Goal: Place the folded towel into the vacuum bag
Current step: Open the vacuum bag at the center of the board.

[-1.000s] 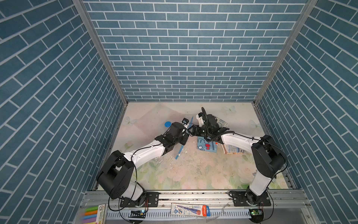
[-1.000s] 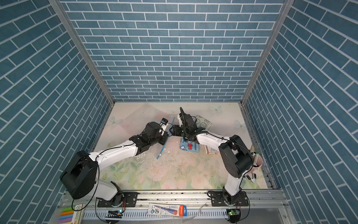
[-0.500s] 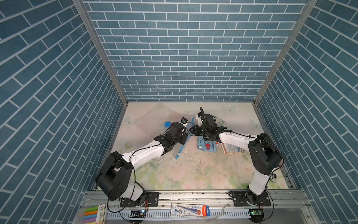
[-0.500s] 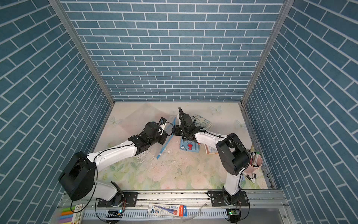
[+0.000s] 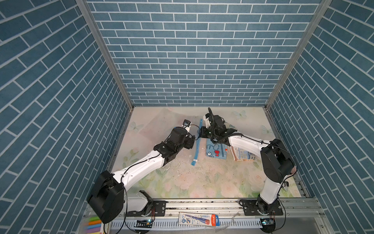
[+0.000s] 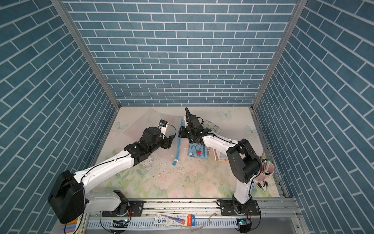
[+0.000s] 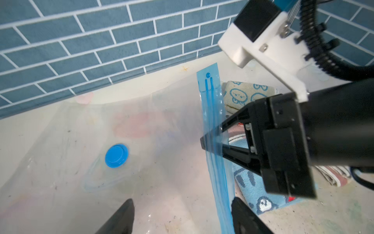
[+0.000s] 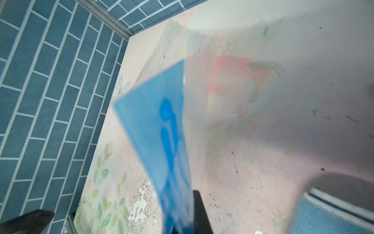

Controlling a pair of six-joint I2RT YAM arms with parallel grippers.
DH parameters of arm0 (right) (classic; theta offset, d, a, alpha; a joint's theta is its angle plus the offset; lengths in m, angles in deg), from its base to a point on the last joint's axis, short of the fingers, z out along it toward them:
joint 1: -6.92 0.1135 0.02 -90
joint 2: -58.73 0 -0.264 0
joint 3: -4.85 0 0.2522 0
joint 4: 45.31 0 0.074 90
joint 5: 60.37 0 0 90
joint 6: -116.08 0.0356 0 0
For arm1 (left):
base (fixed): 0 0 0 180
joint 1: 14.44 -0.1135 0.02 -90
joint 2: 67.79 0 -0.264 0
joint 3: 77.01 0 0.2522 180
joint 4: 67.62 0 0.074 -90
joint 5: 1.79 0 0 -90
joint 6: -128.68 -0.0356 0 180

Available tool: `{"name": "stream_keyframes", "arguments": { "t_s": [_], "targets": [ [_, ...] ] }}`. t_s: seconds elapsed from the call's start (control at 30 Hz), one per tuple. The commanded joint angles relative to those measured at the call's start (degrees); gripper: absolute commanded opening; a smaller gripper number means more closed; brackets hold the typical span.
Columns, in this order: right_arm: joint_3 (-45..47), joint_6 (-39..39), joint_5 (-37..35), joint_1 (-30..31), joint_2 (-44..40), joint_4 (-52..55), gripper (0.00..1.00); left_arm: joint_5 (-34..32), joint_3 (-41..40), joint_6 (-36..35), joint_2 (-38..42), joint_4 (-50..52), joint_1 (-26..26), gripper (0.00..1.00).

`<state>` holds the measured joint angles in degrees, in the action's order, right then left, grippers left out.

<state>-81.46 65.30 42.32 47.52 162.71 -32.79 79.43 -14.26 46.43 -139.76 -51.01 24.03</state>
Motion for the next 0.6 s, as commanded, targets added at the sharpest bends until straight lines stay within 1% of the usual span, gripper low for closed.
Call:
{"name": "stream_keyframes", "arguments": {
  "t_s": [0.0, 0.07, 0.13, 0.27, 0.4, 0.57],
  "targets": [
    [-2.19, 1.72, 0.54, 0.31, 0.93, 1.54, 0.0, 2.33, -3.08, 0.87, 5.14, 5.06, -0.25, 0.82],
    [-3.15, 1.73, 1.47, 0.47, 1.26, 1.54, 0.0, 4.02, -5.14, 2.39, 7.76, 6.52, -0.2, 0.84],
    [-3.94, 1.73, 2.45, 0.57, 1.69, 1.53, 0.0, 5.1, -8.2, 5.44, 10.11, 5.88, -0.16, 0.85],
    [-5.6, 1.35, 4.63, 1.47, 2.5, 1.41, 0.0, 4.9, -15.22, 12.48, 12.46, -0.61, 0.06, 0.85],
    [-6.9, 0.47, 6.27, 2.53, 2.8, 1.59, 0.0, 3.49, -17.69, 16.78, 10.46, -6.43, 0.97, 0.86],
    [-7.36, -0.11, 6.59, 3.37, 2.81, 2.11, 0.0, 2.73, -17.65, 19.04, 7.11, -9.8, 1.42, 0.86]
  ]
}}
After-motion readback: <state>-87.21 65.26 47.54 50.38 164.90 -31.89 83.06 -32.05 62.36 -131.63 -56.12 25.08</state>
